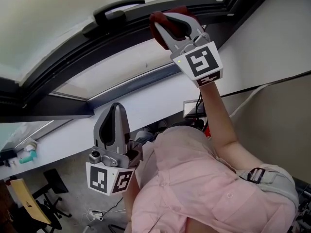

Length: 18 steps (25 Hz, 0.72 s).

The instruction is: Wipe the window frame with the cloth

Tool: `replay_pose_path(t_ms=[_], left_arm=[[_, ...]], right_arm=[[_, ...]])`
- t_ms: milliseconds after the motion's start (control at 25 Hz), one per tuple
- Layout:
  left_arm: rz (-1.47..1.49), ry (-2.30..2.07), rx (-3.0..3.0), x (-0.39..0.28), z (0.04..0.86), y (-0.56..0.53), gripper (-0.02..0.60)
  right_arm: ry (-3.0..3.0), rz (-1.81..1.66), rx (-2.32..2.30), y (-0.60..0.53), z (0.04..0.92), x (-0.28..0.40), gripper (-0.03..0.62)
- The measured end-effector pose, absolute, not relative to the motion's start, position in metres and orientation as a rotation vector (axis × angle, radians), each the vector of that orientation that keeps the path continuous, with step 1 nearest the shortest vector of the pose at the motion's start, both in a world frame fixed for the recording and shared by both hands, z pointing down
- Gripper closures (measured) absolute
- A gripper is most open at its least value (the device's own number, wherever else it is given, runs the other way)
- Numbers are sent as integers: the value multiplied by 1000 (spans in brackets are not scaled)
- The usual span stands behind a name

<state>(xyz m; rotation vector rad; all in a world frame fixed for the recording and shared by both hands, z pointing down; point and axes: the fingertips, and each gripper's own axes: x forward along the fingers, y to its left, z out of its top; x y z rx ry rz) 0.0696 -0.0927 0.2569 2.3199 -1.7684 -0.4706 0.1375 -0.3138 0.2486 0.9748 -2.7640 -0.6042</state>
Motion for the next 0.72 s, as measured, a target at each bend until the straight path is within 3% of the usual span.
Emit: replay_pose_path(t_ms=[720], left_arm=[[-478, -1738, 2336, 75, 258, -96, 586]], right_arm=[[-2698, -615, 1021, -335, 249, 172, 523]])
